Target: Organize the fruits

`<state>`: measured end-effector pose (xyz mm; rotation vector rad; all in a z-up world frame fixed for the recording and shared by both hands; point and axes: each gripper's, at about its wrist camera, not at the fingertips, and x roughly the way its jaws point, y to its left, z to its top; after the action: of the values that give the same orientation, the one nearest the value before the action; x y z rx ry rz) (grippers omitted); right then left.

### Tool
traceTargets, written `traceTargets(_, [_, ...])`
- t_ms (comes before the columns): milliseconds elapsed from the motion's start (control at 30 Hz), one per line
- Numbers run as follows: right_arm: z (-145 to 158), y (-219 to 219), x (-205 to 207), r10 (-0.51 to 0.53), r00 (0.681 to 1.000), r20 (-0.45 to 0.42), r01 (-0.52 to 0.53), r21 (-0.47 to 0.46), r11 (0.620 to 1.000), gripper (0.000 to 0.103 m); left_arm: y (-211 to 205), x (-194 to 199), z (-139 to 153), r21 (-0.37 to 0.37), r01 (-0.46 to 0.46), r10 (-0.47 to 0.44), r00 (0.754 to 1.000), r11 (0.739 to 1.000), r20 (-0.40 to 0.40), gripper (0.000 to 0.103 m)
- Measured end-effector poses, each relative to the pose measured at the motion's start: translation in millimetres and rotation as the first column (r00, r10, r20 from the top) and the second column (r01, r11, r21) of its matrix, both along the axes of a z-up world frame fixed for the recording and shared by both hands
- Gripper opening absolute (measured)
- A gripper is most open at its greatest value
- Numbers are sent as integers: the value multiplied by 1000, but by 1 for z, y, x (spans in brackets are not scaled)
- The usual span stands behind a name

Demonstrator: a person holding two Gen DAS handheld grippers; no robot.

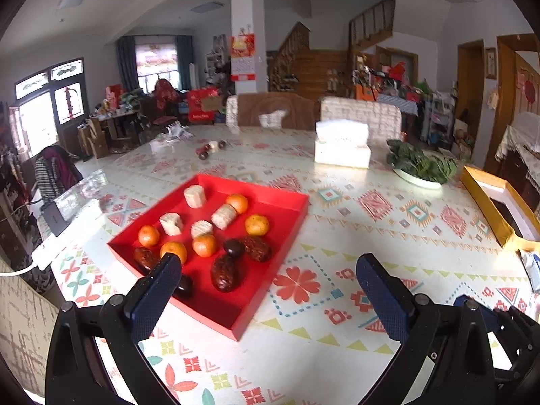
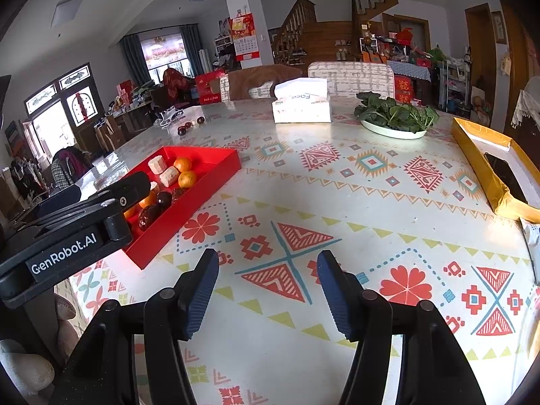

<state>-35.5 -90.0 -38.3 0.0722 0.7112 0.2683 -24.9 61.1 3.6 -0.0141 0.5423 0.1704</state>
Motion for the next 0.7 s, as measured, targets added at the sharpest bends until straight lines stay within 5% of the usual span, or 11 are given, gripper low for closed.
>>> traceTargets(133, [2, 4, -2, 10, 1000, 9, -10, -1, 1000, 66, 4, -31, 21, 10, -94, 90, 978, 996, 188, 103])
traceTargets(267, [5, 10, -3, 22, 1000, 20, -22, -4, 1000, 66, 9, -46, 24, -13, -109, 108, 960, 994, 257, 103])
traceTargets(700, [0, 31, -1, 78, 997, 2, -78, -41, 996, 69, 31, -8, -2, -72, -104, 107, 994, 992, 30, 103])
